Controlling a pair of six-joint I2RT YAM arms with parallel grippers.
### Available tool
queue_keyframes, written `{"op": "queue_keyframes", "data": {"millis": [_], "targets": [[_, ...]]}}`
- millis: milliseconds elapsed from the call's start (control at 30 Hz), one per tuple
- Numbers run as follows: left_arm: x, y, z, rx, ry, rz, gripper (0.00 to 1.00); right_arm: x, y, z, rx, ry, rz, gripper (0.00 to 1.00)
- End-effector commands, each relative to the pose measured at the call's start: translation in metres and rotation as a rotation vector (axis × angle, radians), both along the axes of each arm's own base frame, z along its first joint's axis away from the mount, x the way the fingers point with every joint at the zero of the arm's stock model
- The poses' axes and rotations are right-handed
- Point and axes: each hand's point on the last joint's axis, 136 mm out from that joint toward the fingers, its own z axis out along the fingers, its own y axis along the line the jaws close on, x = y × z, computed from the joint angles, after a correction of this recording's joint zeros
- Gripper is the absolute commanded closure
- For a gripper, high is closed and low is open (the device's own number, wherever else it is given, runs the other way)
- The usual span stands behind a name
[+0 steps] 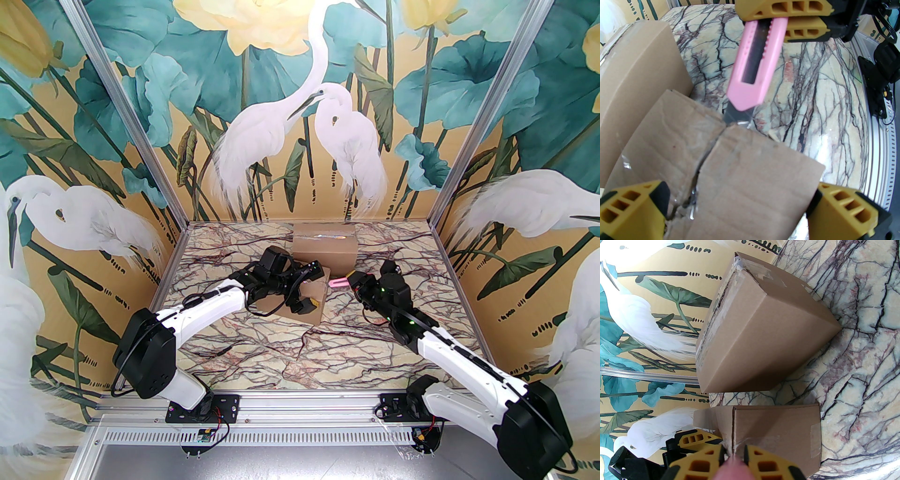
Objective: Unpack the express box
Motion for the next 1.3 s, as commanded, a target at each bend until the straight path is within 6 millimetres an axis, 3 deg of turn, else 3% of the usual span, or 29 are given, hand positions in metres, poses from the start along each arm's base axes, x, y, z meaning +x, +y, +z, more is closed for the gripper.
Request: {"op": "queue_keyframes", "data": {"millis": [0, 400, 1267], "targets": [[0.064, 0.045, -0.013, 0.091, -0.032, 0.314, 0.01, -0.057, 0.036, -0.009, 0.043, 0.109, 0.286, 1.0], [0.043, 0.059, -0.041, 0.174, 0.004, 0.269, 0.01, -0.058, 0.005, -0.006, 0.053, 0.14, 0.273, 1.0], [0.018, 0.077, -0.061, 0.231, 0.037, 0.257, 0.01, -0.043, -0.045, 0.018, 0.024, 0.101, 0.21, 1.0]]}}
